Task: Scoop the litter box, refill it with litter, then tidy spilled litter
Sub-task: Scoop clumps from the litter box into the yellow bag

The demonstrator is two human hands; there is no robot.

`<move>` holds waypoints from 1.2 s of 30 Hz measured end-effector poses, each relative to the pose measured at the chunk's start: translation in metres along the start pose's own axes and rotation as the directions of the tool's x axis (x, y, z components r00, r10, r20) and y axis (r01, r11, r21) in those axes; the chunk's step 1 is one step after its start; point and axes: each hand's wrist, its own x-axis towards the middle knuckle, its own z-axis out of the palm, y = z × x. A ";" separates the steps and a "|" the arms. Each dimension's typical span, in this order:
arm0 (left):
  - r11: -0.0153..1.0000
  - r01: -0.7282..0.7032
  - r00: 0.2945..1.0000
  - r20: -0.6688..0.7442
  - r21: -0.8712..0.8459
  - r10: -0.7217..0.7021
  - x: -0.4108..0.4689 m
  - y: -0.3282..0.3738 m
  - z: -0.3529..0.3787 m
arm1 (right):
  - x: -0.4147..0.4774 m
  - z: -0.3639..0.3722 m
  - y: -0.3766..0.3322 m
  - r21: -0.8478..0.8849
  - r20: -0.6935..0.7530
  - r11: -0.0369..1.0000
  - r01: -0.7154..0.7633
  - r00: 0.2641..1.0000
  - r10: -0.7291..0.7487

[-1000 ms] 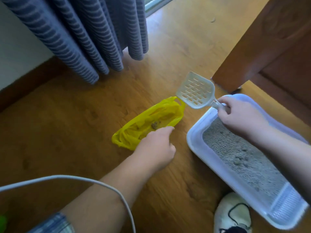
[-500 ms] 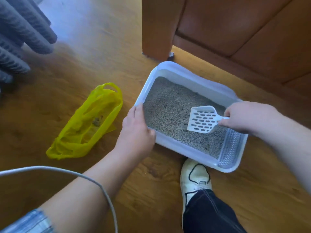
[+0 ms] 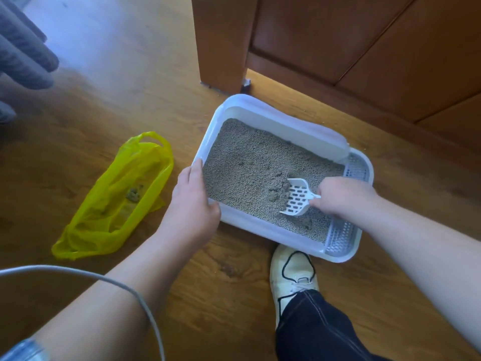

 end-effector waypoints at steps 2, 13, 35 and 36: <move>0.999 -0.031 1.000 0.000 -0.017 0.031 -0.001 -0.006 -0.001 | 0.003 0.012 -0.008 0.109 0.017 0.994 0.018 1.000 -0.020; 0.994 -0.087 0.996 0.000 -0.062 0.087 -0.003 -0.009 -0.008 | 0.005 0.052 -0.021 0.544 -0.083 0.822 0.167 0.986 -0.145; 0.997 -0.045 0.998 0.035 -0.061 0.047 -0.008 -0.008 -0.015 | 0.001 0.017 -0.018 0.673 -0.352 0.642 0.368 0.922 -0.160; 0.997 -0.046 0.998 0.035 -0.066 0.049 -0.008 -0.009 -0.017 | 0.001 0.013 -0.021 0.680 -0.366 0.630 0.376 0.918 -0.153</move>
